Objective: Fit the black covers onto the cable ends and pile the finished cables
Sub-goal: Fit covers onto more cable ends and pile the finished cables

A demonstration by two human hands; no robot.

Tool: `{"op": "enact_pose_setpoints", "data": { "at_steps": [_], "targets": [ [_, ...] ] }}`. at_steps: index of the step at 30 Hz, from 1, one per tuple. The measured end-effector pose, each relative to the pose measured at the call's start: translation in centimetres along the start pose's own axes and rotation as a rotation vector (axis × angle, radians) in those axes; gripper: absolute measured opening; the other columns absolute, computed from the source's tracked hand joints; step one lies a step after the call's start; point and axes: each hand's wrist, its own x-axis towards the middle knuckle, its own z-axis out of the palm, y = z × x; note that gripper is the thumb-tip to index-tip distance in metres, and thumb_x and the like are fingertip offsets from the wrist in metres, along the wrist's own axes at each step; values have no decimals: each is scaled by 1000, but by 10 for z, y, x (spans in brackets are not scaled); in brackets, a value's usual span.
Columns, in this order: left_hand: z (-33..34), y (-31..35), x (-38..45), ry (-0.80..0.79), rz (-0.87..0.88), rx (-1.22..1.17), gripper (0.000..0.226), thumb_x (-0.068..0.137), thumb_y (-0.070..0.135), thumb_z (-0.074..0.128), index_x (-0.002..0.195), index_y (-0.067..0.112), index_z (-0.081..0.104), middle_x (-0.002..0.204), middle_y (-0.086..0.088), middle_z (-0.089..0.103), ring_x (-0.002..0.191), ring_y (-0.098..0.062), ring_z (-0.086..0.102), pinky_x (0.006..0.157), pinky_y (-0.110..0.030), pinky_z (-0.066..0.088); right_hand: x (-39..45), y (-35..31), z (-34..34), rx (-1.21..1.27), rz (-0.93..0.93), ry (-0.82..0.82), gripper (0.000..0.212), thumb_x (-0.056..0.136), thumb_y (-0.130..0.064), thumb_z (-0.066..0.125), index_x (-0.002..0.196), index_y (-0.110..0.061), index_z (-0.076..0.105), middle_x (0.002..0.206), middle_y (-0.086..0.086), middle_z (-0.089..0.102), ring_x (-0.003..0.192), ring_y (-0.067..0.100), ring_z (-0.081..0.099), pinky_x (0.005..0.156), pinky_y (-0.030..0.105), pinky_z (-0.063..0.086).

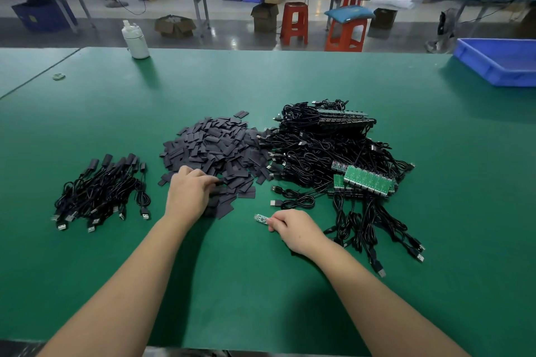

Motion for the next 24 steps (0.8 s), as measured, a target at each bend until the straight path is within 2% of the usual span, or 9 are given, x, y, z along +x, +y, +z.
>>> {"op": "enact_pose_setpoints", "data": {
  "at_steps": [2,5,7,10,14,17,19,21,24],
  "targets": [
    [-5,11,0,-67,-84,-196,21,96,17,61,112,20,74,94,-1,71,91,-23,57,78,-34,47,-1,2,-2,49,12,-13,32,104,-41,45,84,-26,65,68,-1,61,59,18,49,59,32,42],
    [-11,31,-7,-359,-310,-859,17,96,10,60,109,17,69,77,-6,74,68,-16,70,56,-24,53,-1,3,-4,86,30,-41,32,104,-40,45,85,-27,66,68,-3,64,58,14,52,63,33,46],
    [-9,40,-17,-531,-322,-1008,14,94,7,62,105,14,69,78,-13,74,67,-21,71,55,-25,54,-1,4,-5,132,41,-49,32,105,-39,45,85,-26,67,66,-4,63,57,12,52,65,32,47],
    [1,50,-32,-632,-315,-948,13,94,9,64,99,16,73,72,-9,73,56,-16,61,53,-23,48,0,5,-7,210,58,-57,33,104,-38,45,85,-24,69,63,-5,62,54,11,52,64,31,45],
    [11,61,-42,-515,-311,-839,17,94,15,64,94,27,76,60,7,63,52,-6,48,50,-17,41,0,10,-7,316,84,-77,34,104,-37,47,89,-18,71,61,-6,62,49,8,50,60,27,43],
    [12,74,-47,-465,-304,-855,19,96,13,61,95,26,74,71,3,70,60,-5,56,56,-18,45,1,12,-7,454,93,-67,33,105,-34,48,91,-15,70,74,-7,73,45,7,46,58,25,44],
    [11,82,-50,-497,-353,-913,20,97,10,57,96,22,72,73,-3,74,64,-14,63,54,-23,47,0,12,-8,485,87,-51,32,105,-34,49,92,-15,71,90,-8,77,45,7,44,57,23,44],
    [12,87,-50,-527,-385,-911,22,98,7,52,98,18,71,72,-6,75,57,-20,58,52,-23,47,-1,12,-9,488,65,-39,31,104,-34,49,93,-15,71,98,-2,76,46,8,44,56,22,43],
    [15,92,-51,-524,-378,-864,23,96,6,52,98,17,73,68,-5,73,48,-14,50,50,-19,44,-2,13,-11,504,43,-44,30,104,-34,51,92,-18,72,95,-3,73,46,7,44,52,19,41]
  ]
}}
